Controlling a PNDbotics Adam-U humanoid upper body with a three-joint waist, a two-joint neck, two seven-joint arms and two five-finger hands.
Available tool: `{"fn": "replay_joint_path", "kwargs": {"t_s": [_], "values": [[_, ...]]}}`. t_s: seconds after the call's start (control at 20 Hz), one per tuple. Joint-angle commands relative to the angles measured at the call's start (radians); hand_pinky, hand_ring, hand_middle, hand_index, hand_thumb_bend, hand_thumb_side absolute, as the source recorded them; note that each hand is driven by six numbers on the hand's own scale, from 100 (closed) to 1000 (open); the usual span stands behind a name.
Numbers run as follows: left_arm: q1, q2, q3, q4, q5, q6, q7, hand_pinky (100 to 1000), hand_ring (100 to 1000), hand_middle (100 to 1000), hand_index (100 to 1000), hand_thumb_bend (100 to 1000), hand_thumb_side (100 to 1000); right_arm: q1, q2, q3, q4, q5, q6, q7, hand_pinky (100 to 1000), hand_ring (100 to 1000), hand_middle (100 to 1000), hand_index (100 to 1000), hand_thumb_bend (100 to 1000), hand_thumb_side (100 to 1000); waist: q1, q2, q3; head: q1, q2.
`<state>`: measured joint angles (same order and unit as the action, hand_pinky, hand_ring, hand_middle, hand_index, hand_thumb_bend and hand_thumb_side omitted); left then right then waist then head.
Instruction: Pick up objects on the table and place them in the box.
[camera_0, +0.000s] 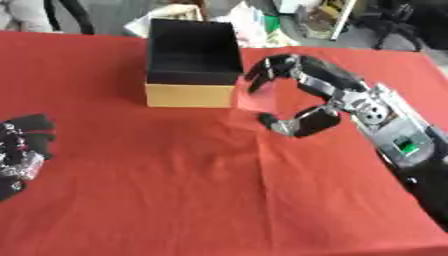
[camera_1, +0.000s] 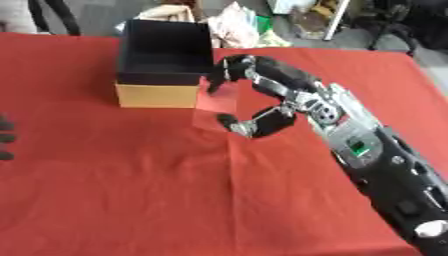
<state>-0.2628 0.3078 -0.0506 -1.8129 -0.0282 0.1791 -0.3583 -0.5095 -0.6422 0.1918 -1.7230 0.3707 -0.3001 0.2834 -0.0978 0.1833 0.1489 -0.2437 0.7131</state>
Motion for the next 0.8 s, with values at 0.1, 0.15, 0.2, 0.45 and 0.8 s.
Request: {"fn": "replay_joint_path", "kwargs": {"t_s": [0.1, 0.15, 0.2, 0.45, 0.8], "values": [[-0.003, 0.012, 0.001, -0.010, -0.002, -0.001, -0.003, 719, 818, 782, 874, 100, 352, -0.088, -0.043, -0.023, 0.079, -0.024, 0.017, -0.051, 677, 634, 529, 740, 220, 100, 0.008, -0.020, 0.007, -0.001, -0.010], [-0.003, 0.011, 0.001, -0.010, -0.002, -0.001, -0.004, 719, 818, 782, 874, 100, 352, -0.108, -0.041, -0.021, 0.105, -0.022, 0.014, -0.059, 677, 634, 529, 740, 220, 100, 0.008, -0.020, 0.007, -0.001, -0.010], [-0.002, 0.010, 0.000, -0.010, -0.001, -0.001, -0.005, 719, 819, 782, 873, 100, 353, -0.127, -0.035, -0.024, 0.130, -0.017, 0.014, -0.069, 675, 638, 531, 741, 217, 100, 0.009, -0.021, 0.013, -0.004, -0.009], [-0.008, 0.007, -0.009, -0.009, 0.004, 0.000, -0.015, 719, 819, 782, 873, 100, 355, -0.253, 0.021, -0.042, 0.268, 0.032, 0.047, -0.101, 671, 642, 531, 740, 201, 100, 0.012, -0.018, 0.037, -0.011, -0.016], [-0.028, 0.001, -0.022, -0.011, 0.010, -0.001, -0.028, 719, 819, 782, 873, 100, 353, -0.382, 0.126, -0.093, 0.460, 0.133, 0.058, -0.151, 663, 639, 531, 742, 174, 100, 0.015, -0.001, 0.087, -0.044, -0.042]]}}
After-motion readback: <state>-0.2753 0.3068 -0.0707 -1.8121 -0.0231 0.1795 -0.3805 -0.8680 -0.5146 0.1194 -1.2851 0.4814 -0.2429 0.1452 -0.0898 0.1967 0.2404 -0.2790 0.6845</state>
